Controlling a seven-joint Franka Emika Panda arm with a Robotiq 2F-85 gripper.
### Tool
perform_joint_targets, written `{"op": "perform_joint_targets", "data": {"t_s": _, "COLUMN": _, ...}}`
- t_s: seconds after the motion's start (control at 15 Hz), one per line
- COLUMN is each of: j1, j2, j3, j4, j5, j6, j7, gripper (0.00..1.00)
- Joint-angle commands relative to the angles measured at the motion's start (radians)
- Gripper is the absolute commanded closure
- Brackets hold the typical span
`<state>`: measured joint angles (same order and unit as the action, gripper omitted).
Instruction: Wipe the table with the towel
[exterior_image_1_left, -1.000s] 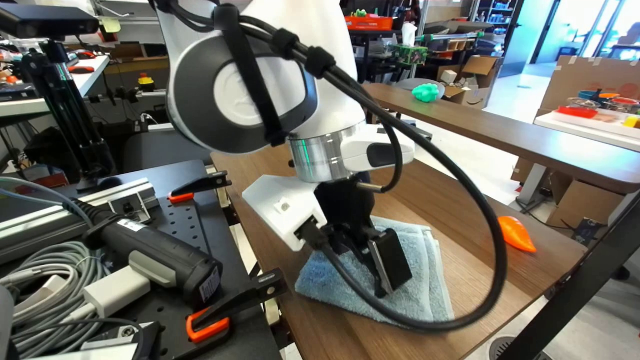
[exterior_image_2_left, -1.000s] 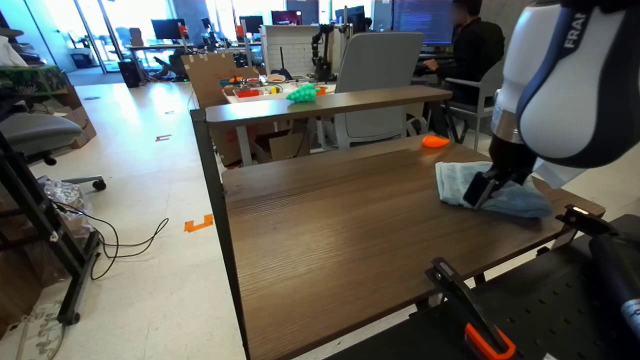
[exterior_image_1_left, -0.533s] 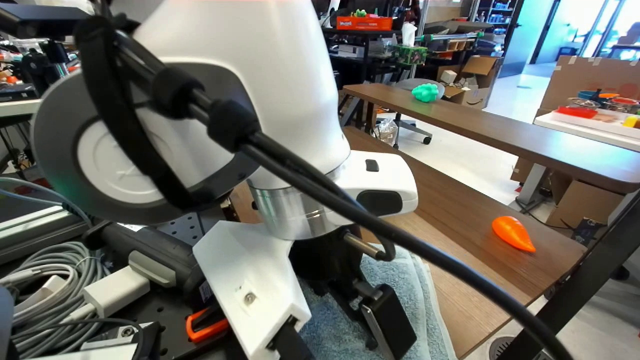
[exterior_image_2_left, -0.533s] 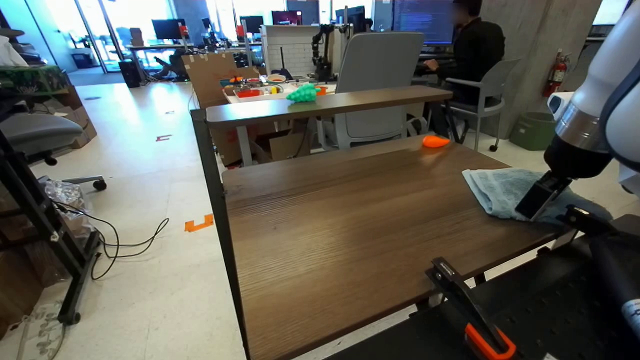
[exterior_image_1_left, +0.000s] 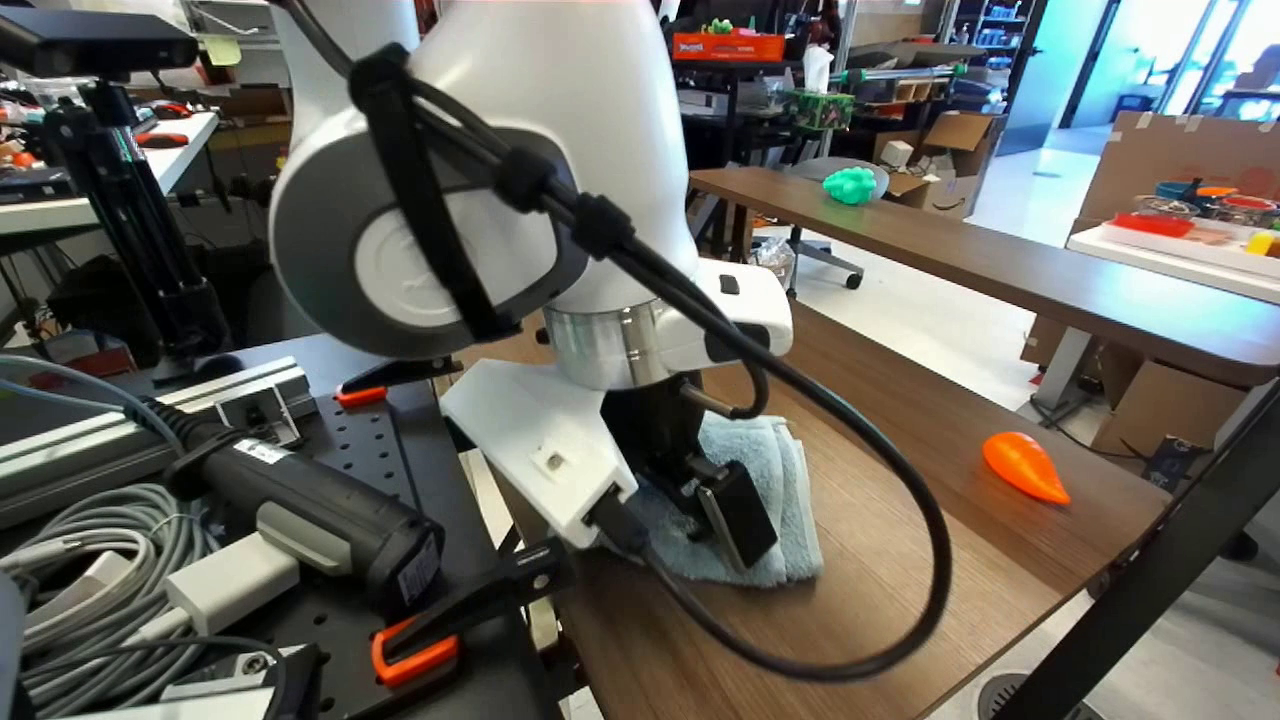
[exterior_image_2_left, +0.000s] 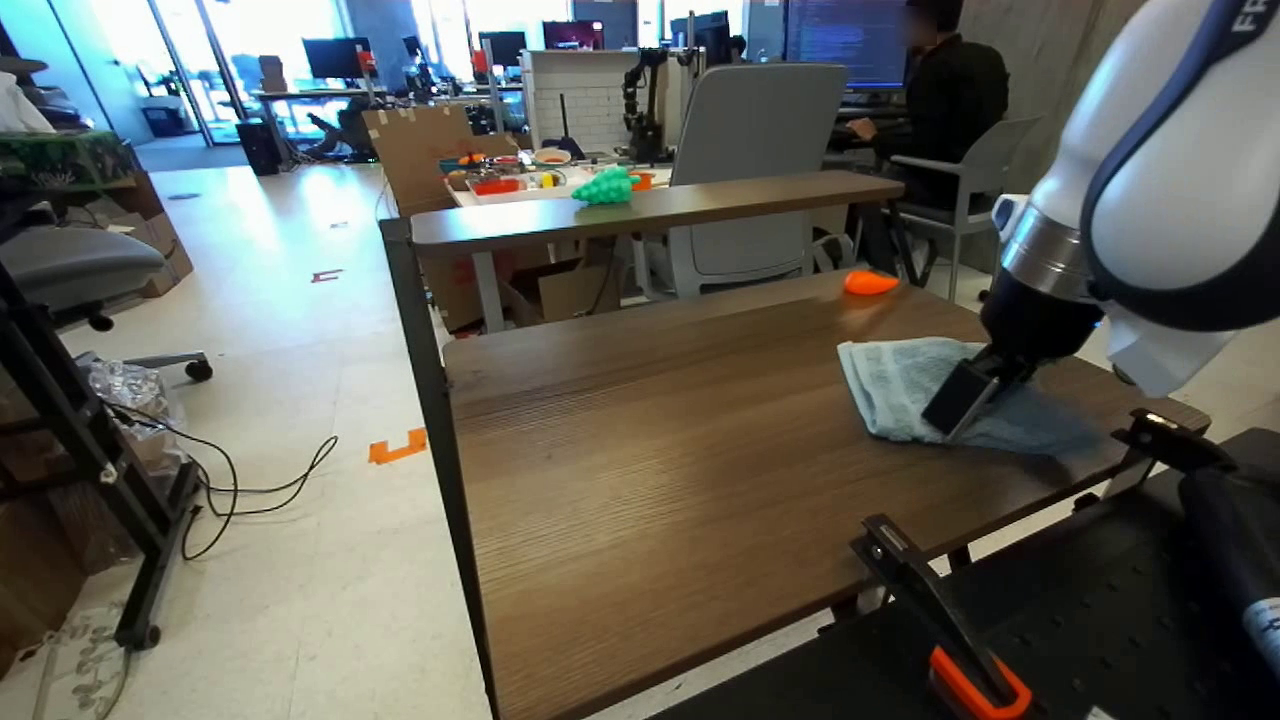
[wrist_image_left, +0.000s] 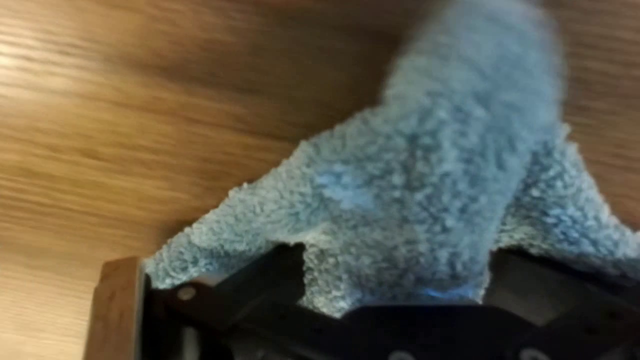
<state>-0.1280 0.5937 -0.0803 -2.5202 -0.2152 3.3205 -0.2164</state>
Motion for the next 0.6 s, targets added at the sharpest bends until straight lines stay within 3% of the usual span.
{"op": "perform_joint_targets", "data": {"t_s": 0.0, "j1": 0.03, "j2": 0.058, "j3": 0.124, "j4": 0.072, "j5": 0.041, "j6": -0.142, "j7": 0.064, "gripper": 0.0}}
{"op": "perform_joint_targets", "data": {"t_s": 0.2, "j1": 0.116, "j2": 0.063, "j3": 0.145, "j4": 0.095, "j5": 0.058, "j6": -0.205, "j7": 0.093, "gripper": 0.0}}
{"op": "perform_joint_targets", "data": {"t_s": 0.53, "j1": 0.39, "j2": 0.09, "j3": 0.031, "j4": 0.084, "j5": 0.067, "j6": -0.18, "j7": 0.174, "gripper": 0.0}}
